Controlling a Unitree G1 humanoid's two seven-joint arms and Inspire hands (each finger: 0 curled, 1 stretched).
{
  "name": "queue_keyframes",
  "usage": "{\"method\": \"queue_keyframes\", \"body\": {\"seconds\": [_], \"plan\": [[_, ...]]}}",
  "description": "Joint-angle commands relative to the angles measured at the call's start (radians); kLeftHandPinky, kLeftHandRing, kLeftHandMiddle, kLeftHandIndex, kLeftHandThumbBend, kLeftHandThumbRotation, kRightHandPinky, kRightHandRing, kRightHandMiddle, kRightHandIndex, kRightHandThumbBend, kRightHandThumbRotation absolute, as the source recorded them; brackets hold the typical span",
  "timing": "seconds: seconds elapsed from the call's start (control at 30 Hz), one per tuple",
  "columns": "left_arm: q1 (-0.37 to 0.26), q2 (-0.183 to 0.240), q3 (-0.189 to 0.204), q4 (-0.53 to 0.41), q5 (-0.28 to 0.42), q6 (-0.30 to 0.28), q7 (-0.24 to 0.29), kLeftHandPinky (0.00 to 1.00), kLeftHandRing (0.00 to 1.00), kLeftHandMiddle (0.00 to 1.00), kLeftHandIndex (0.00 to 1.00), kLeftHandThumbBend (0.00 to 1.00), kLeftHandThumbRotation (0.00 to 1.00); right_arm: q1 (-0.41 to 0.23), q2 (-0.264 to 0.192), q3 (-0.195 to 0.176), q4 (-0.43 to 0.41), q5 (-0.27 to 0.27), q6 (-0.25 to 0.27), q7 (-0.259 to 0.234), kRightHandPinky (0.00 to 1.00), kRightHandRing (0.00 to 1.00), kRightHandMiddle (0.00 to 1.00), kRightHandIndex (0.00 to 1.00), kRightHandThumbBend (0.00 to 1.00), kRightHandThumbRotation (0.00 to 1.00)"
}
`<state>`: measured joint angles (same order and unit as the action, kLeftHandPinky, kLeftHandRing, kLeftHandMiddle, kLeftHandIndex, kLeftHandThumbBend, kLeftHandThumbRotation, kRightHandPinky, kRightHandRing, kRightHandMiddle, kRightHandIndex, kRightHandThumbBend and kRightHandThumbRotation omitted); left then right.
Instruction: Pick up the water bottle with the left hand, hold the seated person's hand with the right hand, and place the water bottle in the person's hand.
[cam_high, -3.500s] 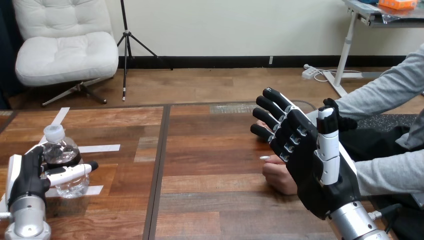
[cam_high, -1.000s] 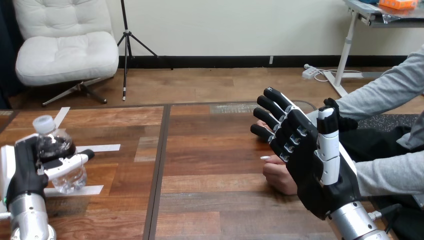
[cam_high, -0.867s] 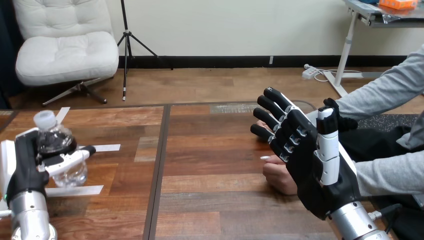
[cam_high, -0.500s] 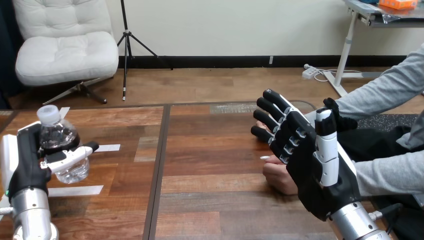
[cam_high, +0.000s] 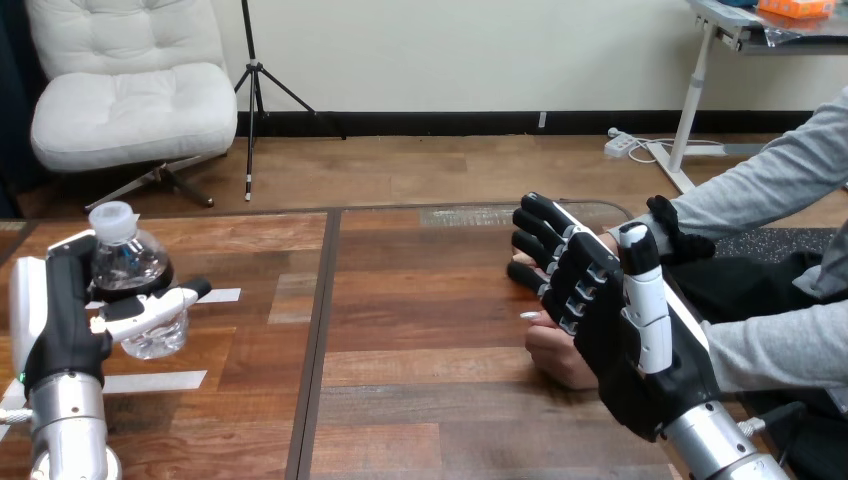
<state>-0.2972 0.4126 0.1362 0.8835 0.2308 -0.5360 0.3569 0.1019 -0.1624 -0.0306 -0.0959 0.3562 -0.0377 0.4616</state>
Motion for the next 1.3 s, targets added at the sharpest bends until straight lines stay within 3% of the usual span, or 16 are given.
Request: {"method": "queue_keyframes", "body": {"seconds": [0.0, 0.13, 0.23, 0.53, 0.77, 0.97, 1.27], "plan": [[-0.027, 0.007, -0.009, -0.127, 0.010, -0.030, 0.006, 0.36, 0.39, 0.42, 0.43, 0.85, 0.00, -0.097, -0.016, -0.016, 0.030, -0.023, -0.051, 0.006, 0.97, 0.98, 0.95, 0.93, 0.74, 1.00], [-0.015, 0.003, -0.010, -0.169, 0.009, -0.019, -0.006, 0.35, 0.38, 0.42, 0.43, 0.86, 0.00, -0.114, -0.021, -0.019, 0.064, -0.051, -0.086, 0.014, 0.96, 0.97, 0.95, 0.93, 0.74, 1.00], [-0.006, 0.000, -0.012, -0.197, 0.007, -0.016, -0.020, 0.35, 0.38, 0.42, 0.43, 0.86, 0.00, -0.137, -0.028, -0.022, 0.115, -0.094, -0.147, 0.010, 0.91, 0.94, 0.93, 0.91, 0.74, 1.00], [0.021, -0.016, -0.011, -0.301, -0.002, 0.027, -0.058, 0.34, 0.37, 0.41, 0.42, 0.87, 0.00, -0.204, -0.080, -0.025, 0.255, -0.278, -0.314, -0.061, 0.76, 0.85, 0.86, 0.85, 0.75, 1.00], [0.039, -0.032, -0.006, -0.363, -0.027, 0.056, -0.101, 0.32, 0.36, 0.40, 0.42, 0.87, 0.00, -0.260, -0.123, -0.027, 0.363, -0.361, -0.404, -0.099, 0.75, 0.84, 0.85, 0.84, 0.67, 0.98], [0.051, -0.044, 0.000, -0.405, -0.035, 0.085, -0.124, 0.31, 0.35, 0.40, 0.41, 0.87, 0.00, -0.309, -0.168, -0.020, 0.459, -0.423, -0.487, -0.122, 0.76, 0.84, 0.85, 0.84, 0.68, 0.95], [0.070, -0.059, 0.002, -0.465, -0.032, 0.126, -0.146, 0.30, 0.34, 0.39, 0.41, 0.88, 0.00, -0.377, -0.237, -0.005, 0.576, -0.517, -0.560, -0.158, 0.78, 0.84, 0.85, 0.85, 0.71, 0.95]]}}
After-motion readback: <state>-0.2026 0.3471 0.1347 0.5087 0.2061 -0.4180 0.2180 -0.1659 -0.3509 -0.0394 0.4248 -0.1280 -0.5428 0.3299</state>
